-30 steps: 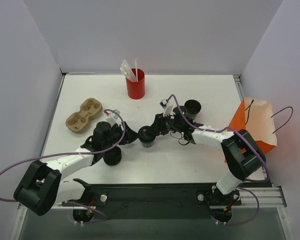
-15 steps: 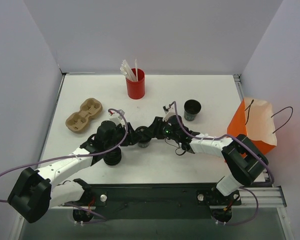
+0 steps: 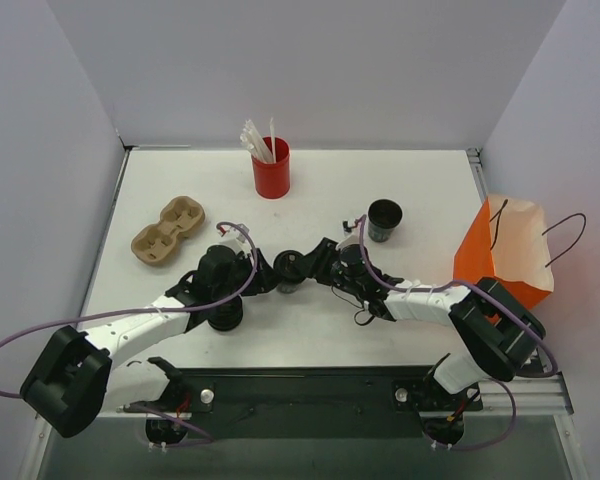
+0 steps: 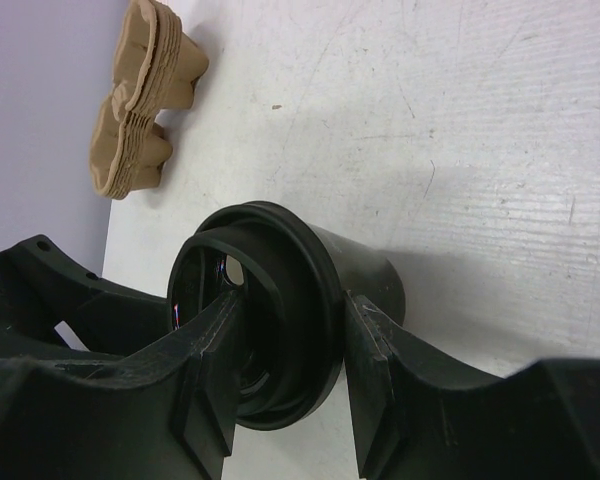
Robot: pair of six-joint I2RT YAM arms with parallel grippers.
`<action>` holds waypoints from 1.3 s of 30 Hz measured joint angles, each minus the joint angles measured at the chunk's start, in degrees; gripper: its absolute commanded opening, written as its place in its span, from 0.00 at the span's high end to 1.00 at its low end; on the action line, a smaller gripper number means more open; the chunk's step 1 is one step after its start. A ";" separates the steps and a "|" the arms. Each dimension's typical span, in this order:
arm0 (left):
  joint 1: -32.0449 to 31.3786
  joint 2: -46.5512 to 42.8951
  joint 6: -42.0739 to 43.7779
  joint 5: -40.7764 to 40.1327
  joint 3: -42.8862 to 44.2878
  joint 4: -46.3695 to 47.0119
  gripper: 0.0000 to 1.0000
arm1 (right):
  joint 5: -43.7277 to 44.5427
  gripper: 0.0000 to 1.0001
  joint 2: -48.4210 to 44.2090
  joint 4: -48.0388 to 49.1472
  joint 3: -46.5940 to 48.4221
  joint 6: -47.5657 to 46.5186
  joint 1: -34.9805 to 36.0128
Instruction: Pack the takeout coffee
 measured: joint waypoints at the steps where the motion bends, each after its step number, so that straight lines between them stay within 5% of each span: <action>1: -0.02 0.11 -0.07 0.09 -0.09 0.55 0.37 | 0.55 0.73 -0.35 0.00 -0.31 0.55 0.15; 32: -2.47 0.92 -4.72 -5.81 -2.34 7.48 0.42 | 12.85 0.71 -2.97 -8.50 1.97 3.93 8.48; 39: -2.99 1.99 -5.33 -6.45 -2.84 9.68 0.44 | 15.98 0.49 -3.87 -10.27 1.99 4.35 9.75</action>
